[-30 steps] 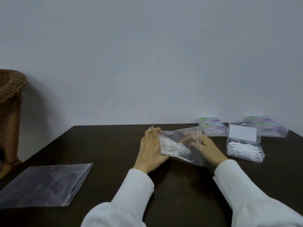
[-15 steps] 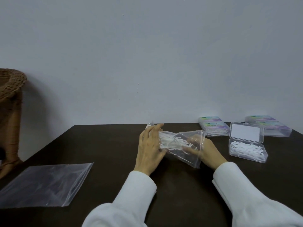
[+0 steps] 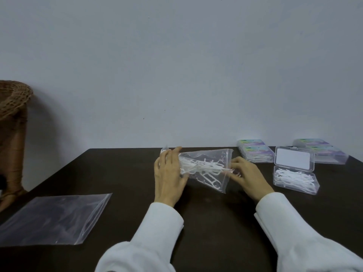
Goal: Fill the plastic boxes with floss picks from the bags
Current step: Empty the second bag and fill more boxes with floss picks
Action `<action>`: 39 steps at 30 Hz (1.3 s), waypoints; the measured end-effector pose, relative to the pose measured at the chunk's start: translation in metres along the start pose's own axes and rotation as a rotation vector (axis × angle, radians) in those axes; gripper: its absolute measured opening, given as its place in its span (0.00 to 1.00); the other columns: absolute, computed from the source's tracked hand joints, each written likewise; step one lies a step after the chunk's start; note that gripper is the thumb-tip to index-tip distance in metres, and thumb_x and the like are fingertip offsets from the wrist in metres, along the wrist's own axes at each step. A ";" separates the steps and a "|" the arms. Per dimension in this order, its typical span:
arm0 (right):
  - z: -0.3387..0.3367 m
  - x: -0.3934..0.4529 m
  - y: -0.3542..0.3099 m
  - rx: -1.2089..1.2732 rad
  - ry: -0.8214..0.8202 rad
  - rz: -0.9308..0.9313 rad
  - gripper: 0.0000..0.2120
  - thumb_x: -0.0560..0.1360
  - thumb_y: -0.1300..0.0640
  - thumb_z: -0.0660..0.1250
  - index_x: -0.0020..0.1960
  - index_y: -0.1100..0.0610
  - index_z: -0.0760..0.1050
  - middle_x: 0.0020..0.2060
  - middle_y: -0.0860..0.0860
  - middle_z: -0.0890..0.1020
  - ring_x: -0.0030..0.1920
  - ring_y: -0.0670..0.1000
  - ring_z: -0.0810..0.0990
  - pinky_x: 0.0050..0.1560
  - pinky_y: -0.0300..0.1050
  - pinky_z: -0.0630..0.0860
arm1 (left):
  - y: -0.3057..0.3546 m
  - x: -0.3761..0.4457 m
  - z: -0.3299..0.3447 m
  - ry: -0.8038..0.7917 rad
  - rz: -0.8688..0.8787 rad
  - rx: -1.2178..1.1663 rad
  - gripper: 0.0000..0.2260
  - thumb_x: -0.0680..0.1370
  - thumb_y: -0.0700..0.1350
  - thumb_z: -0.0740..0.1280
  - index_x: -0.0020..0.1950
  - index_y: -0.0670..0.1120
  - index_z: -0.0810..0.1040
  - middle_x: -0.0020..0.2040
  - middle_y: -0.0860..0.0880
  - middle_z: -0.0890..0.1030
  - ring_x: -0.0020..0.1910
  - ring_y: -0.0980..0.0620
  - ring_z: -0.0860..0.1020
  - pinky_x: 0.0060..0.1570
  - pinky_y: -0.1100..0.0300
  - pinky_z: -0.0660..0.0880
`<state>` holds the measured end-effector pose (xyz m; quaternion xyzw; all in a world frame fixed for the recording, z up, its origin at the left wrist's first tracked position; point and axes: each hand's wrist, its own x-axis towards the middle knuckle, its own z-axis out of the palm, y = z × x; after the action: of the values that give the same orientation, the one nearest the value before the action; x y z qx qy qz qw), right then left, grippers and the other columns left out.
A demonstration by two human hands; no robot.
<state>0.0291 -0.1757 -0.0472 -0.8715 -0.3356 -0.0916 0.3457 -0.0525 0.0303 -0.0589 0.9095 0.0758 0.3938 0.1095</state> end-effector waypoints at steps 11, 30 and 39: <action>-0.014 -0.004 0.018 0.004 -0.023 0.088 0.03 0.74 0.53 0.68 0.41 0.48 0.79 0.40 0.50 0.81 0.39 0.43 0.74 0.40 0.27 0.67 | -0.013 0.002 -0.001 0.049 -0.176 0.041 0.30 0.71 0.47 0.73 0.70 0.46 0.65 0.65 0.48 0.72 0.68 0.48 0.63 0.67 0.52 0.61; -0.006 -0.005 0.011 0.130 -0.117 0.066 0.22 0.71 0.50 0.71 0.63 0.47 0.69 0.56 0.42 0.76 0.59 0.41 0.72 0.59 0.36 0.65 | -0.007 0.008 -0.010 0.098 -0.345 -0.167 0.31 0.70 0.46 0.75 0.69 0.47 0.65 0.66 0.47 0.69 0.69 0.50 0.61 0.67 0.54 0.61; 0.002 0.002 0.008 -0.158 -0.014 -0.080 0.11 0.76 0.50 0.64 0.47 0.54 0.83 0.37 0.51 0.83 0.37 0.47 0.73 0.43 0.37 0.60 | 0.002 0.007 -0.013 0.108 -0.306 -0.186 0.31 0.69 0.45 0.75 0.69 0.47 0.66 0.65 0.46 0.69 0.70 0.50 0.61 0.67 0.54 0.61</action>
<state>0.0355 -0.1771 -0.0524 -0.8825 -0.3643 -0.1255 0.2696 -0.0569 0.0322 -0.0447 0.8509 0.1822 0.4261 0.2476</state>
